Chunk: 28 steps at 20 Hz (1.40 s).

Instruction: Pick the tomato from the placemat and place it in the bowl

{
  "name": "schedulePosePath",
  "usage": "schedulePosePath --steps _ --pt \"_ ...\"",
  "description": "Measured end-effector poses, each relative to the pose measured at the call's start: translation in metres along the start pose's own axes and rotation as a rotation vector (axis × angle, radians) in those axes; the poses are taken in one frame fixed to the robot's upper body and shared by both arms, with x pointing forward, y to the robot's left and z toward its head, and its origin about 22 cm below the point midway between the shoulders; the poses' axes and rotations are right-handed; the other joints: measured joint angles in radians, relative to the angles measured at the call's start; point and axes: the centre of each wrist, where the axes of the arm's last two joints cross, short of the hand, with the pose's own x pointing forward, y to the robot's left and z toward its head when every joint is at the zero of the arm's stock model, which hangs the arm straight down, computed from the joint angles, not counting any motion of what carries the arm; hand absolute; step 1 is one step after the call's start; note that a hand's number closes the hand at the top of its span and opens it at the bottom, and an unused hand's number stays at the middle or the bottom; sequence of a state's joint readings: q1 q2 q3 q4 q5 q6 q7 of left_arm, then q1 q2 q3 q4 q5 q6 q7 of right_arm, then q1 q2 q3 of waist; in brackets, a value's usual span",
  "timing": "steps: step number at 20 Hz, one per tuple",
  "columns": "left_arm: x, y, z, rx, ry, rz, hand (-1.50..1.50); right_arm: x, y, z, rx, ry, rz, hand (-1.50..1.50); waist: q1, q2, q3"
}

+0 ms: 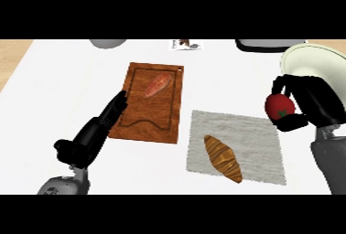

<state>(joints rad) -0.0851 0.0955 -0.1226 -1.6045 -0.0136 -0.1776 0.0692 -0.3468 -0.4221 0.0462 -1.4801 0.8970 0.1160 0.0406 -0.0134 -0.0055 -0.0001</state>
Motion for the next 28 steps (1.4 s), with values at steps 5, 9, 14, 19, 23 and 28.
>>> schedulePosePath --steps 5,9,14,19,23,28 --pt "0.005 -0.001 -0.005 -0.009 -0.006 0.0 0.0 -0.005 -0.041 -0.005 -0.152 0.041 -0.17 1.5 0.005 0.002 0.0" --pt "0.007 0.001 -0.01 -0.019 -0.005 -0.004 0.0 -0.021 -0.064 -0.014 -0.197 0.096 -0.203 1.5 0.012 0.004 0.0" --pt "0.011 -0.002 -0.011 -0.023 -0.014 -0.008 0.0 -0.059 -0.068 -0.023 -0.24 0.169 -0.116 1.5 0.021 0.008 0.0" --pt "0.009 -0.005 -0.011 -0.029 -0.022 -0.008 0.0 -0.092 -0.059 -0.037 -0.331 0.218 -0.021 1.5 0.032 0.011 0.001" --pt "0.007 -0.005 -0.012 -0.04 -0.025 -0.01 0.0 -0.122 -0.056 -0.045 -0.322 0.25 0.027 1.5 0.04 0.015 0.001" --pt "0.011 -0.01 -0.016 -0.051 -0.034 -0.006 0.0 -0.146 -0.049 -0.045 -0.102 0.353 -0.02 -1.5 0.057 0.021 0.002"
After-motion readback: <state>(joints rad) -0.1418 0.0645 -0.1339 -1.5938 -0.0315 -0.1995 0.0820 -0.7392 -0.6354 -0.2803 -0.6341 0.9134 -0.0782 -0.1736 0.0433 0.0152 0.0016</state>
